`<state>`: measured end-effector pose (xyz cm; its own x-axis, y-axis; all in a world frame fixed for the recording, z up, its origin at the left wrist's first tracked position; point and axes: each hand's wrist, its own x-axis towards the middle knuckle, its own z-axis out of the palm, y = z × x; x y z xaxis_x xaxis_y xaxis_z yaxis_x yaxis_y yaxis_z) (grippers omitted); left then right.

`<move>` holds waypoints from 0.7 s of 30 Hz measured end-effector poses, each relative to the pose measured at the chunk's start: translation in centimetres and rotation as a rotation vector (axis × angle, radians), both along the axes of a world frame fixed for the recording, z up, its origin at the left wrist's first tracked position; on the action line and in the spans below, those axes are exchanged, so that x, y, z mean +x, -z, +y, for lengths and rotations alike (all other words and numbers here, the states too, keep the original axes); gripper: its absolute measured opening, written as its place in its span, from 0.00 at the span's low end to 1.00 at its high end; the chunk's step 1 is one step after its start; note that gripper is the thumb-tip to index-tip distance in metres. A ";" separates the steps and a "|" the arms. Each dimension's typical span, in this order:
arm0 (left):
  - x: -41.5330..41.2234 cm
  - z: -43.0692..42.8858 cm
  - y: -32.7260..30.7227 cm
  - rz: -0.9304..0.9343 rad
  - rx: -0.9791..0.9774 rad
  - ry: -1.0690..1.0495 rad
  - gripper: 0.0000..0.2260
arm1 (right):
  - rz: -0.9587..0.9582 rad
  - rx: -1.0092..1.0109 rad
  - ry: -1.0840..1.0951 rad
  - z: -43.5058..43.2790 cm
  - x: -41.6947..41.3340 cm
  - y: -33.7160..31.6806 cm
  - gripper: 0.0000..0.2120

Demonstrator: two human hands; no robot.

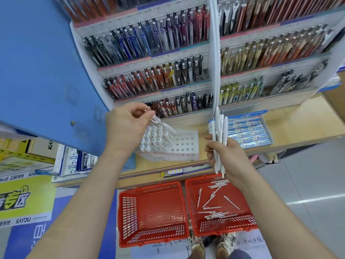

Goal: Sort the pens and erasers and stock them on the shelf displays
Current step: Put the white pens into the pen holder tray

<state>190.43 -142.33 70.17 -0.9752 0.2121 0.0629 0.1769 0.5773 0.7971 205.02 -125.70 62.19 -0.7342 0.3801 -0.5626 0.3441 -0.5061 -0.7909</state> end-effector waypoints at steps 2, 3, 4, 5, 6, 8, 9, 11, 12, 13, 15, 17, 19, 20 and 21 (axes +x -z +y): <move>0.3 0.4 1.1 0.042 -0.096 0.034 0.05 | 0.023 -0.037 0.020 -0.1 0.1 0.0 0.03; 0.5 0.7 1.6 0.056 -0.124 0.053 0.03 | 0.037 -0.051 0.018 -0.2 0.2 0.0 0.03; 0.7 0.9 2.0 0.077 -0.154 0.072 0.01 | 0.046 -0.052 0.008 -0.3 0.3 0.0 0.03; 1.0 1.2 2.2 0.101 -0.185 0.087 0.02 | 0.047 -0.041 -0.005 -0.3 0.3 -0.1 0.03; 1.3 1.5 2.5 0.121 -0.213 0.106 0.03 | 0.043 -0.024 -0.013 -0.3 0.4 -0.1 0.03; 1.6 2.1 3.1 0.141 -0.246 0.134 0.04 | 0.029 0.011 -0.010 -0.3 0.4 -0.1 0.04; 1.6 2.3 3.3 0.145 -0.259 0.143 0.04 | 0.020 0.028 -0.007 -0.3 0.4 0.1 0.05; 1.5 2.6 3.8 0.161 -0.284 0.153 0.05 | -0.005 0.053 -0.005 -0.3 0.4 0.3 0.07; 1.4 2.7 3.9 0.168 -0.290 0.153 0.05 | -0.014 0.056 -0.005 -0.4 0.3 0.4 0.07; 1.3 2.9 3.9 0.168 -0.289 0.148 0.05 | -0.016 0.053 -0.004 -0.4 0.4 0.5 0.07; 1.1 3.2 3.9 0.160 -0.301 0.145 0.06 | -0.008 0.033 -0.007 -0.4 0.4 0.4 0.07; 0.9 3.3 3.8 0.144 -0.327 0.154 0.06 | 0.005 0.017 -0.011 -0.4 0.5 0.2 0.07; 1.0 3.4 3.6 0.130 -0.340 0.161 0.06 | 0.003 0.005 -0.013 -0.3 0.6 0.2 0.06; 1.1 3.4 3.6 0.130 -0.340 0.163 0.06 | 0.000 -0.001 -0.012 -0.2 0.6 0.3 0.05; 1.2 3.3 3.6 0.130 -0.341 0.166 0.06 | 0.000 -0.007 -0.011 -0.2 0.6 0.3 0.04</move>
<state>191.63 -138.98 66.60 -0.9143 0.3966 0.0823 0.3773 0.7599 0.5293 205.57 -125.91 61.89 -0.7381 0.3678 -0.5656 0.3502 -0.5076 -0.7872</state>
